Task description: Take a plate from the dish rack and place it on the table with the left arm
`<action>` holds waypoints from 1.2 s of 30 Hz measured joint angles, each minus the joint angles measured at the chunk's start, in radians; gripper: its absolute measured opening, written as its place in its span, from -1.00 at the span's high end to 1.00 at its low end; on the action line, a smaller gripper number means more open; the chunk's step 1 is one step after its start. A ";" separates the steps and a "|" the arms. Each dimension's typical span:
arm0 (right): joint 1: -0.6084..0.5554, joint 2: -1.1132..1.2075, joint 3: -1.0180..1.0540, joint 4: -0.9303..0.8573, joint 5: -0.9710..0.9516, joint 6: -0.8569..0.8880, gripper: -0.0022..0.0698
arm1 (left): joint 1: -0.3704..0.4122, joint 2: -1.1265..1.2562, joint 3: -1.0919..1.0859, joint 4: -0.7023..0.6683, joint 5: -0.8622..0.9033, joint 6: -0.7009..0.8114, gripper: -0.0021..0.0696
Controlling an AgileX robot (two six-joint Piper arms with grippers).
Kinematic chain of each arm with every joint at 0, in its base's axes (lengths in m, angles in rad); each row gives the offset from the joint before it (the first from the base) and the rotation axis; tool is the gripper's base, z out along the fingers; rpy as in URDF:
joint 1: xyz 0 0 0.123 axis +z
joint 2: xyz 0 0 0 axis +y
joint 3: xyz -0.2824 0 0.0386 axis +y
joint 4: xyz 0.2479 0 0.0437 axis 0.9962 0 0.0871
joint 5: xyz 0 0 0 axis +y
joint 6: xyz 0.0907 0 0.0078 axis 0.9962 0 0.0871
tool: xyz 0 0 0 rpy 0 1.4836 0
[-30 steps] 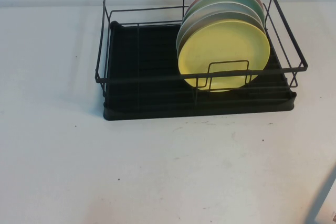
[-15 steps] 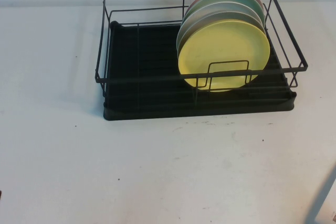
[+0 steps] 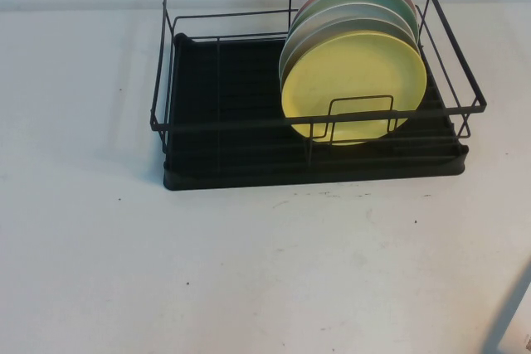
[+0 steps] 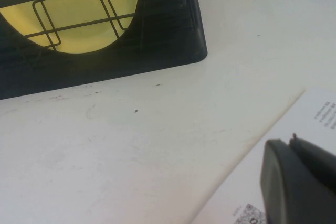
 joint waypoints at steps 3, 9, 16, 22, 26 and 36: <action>0.000 0.000 0.000 0.000 0.000 0.000 1.00 | 0.000 0.000 -0.002 0.000 0.104 0.076 0.95; 0.000 0.000 0.000 0.000 0.000 0.000 1.00 | 0.000 0.031 -0.178 0.004 0.332 0.277 0.95; 0.000 0.000 0.000 0.000 0.000 0.000 1.00 | 0.000 0.350 -0.566 0.047 0.623 0.549 0.95; 0.000 0.000 0.000 0.000 0.002 0.000 1.00 | 0.000 0.657 -0.826 0.057 0.849 0.846 0.95; 0.000 0.000 0.000 0.000 0.002 0.000 1.00 | 0.000 0.805 -0.918 0.015 0.854 1.012 0.95; 0.000 0.000 0.000 0.000 0.002 0.000 1.00 | -0.071 1.166 -1.124 -0.086 0.844 1.198 0.95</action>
